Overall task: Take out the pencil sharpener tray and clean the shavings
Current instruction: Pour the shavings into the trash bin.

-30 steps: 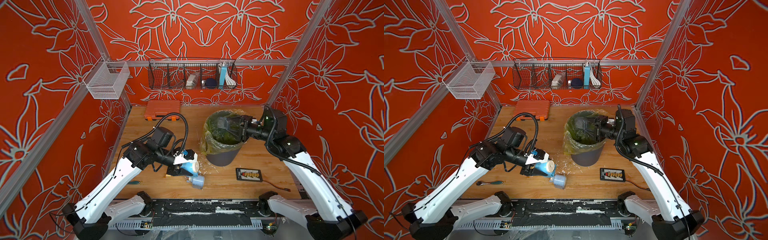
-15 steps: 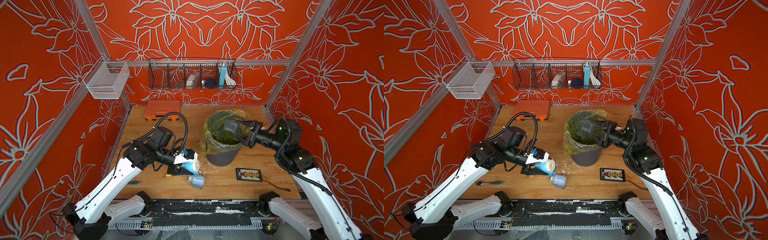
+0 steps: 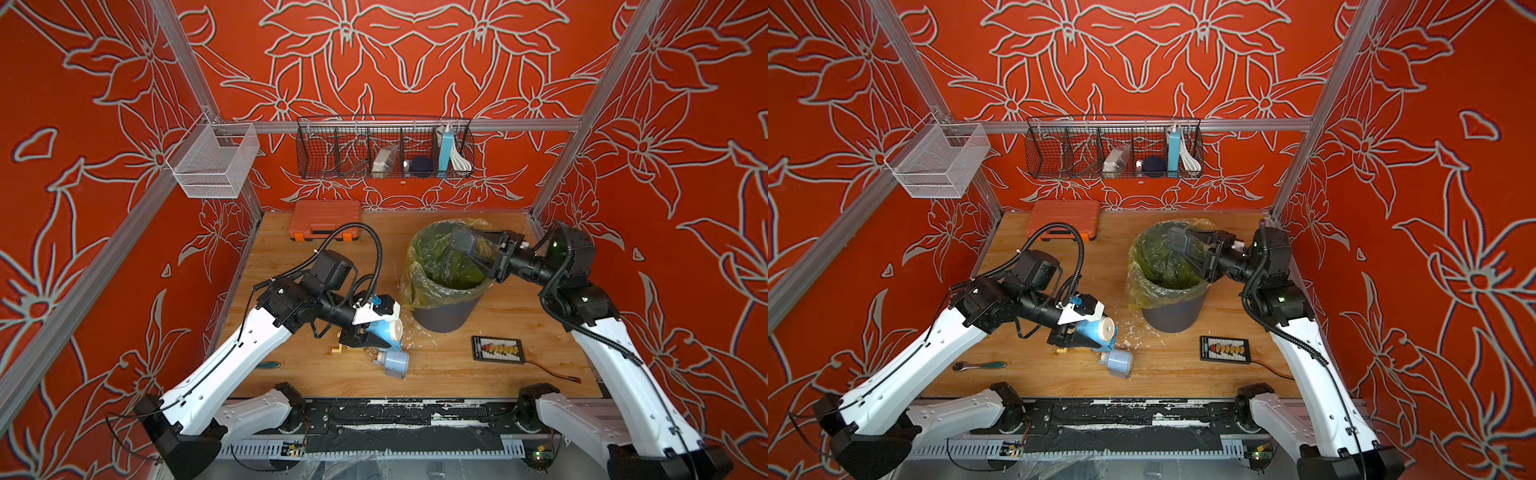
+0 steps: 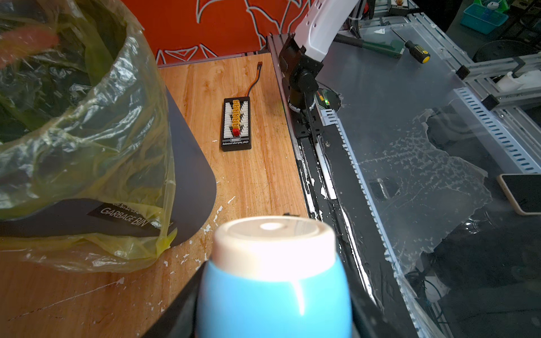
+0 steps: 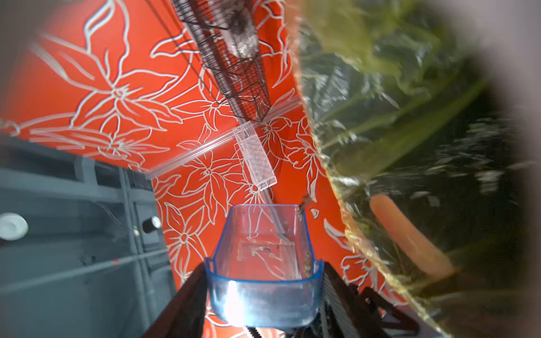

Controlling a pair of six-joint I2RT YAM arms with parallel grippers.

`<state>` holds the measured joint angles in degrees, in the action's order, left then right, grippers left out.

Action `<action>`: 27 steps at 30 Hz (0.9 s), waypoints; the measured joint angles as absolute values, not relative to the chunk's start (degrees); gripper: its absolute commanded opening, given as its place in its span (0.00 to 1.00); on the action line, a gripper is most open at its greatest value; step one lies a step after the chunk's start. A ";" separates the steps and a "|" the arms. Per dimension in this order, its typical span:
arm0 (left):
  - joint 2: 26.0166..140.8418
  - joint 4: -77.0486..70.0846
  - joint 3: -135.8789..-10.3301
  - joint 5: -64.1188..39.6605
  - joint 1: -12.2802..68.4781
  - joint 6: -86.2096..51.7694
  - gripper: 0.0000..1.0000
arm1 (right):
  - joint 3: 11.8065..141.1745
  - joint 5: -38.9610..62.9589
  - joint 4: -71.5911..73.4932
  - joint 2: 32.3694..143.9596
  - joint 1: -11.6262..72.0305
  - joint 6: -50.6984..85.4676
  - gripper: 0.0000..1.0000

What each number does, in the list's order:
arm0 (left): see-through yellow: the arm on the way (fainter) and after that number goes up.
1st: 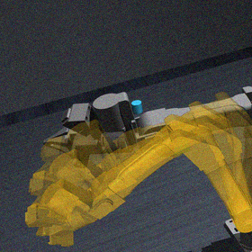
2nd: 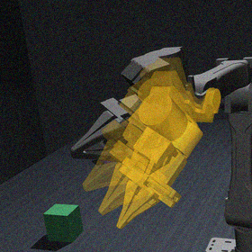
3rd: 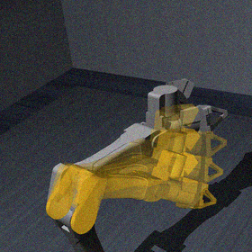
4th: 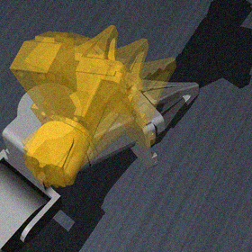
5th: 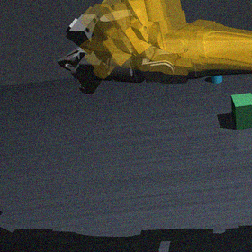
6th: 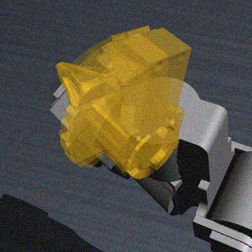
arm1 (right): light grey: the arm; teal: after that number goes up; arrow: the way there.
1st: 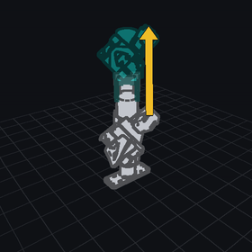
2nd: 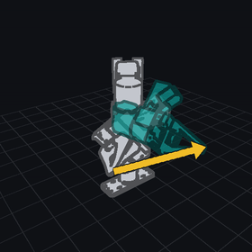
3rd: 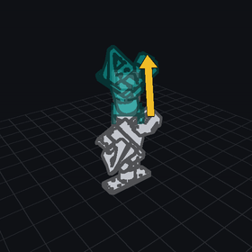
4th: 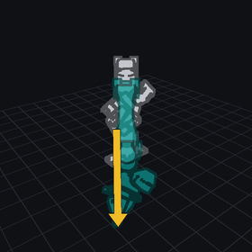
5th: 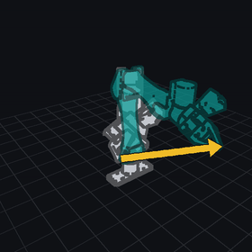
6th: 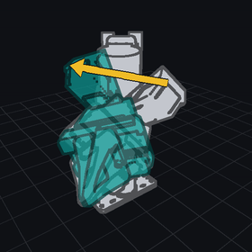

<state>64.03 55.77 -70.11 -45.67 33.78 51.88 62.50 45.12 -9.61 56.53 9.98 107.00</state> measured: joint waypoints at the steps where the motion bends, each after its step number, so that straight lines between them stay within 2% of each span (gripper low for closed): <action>1: 64.90 56.51 -70.57 -45.65 33.54 52.45 0.00 | 62.39 45.47 -9.08 56.45 9.34 105.01 0.00; 4: 68.12 57.87 -71.94 -45.63 32.14 54.17 0.00 | 58.76 46.61 -5.15 54.72 8.32 102.67 0.00; 8: 69.65 58.54 -72.01 -45.60 30.70 55.55 0.00 | 54.04 51.94 -0.21 55.09 8.05 107.68 0.00; 12: 69.65 58.72 -72.01 -45.93 30.39 55.79 0.00 | 53.65 54.96 -2.33 55.46 7.99 112.29 0.00; 16: 69.65 58.74 -72.01 -46.24 30.37 55.77 0.00 | 51.66 53.69 -3.38 49.98 7.99 116.09 0.00; 20: 69.78 59.13 -72.44 -46.26 30.37 56.01 0.00 | 55.07 53.71 -5.76 47.51 7.81 117.71 0.00; 25: 70.72 59.31 -74.00 -46.24 30.37 56.69 0.00 | 53.36 53.54 -4.86 45.71 6.83 117.30 0.00; 27: 70.91 59.29 -74.13 -46.11 30.35 57.06 0.00 | 55.88 53.89 -8.05 47.09 6.57 111.37 0.00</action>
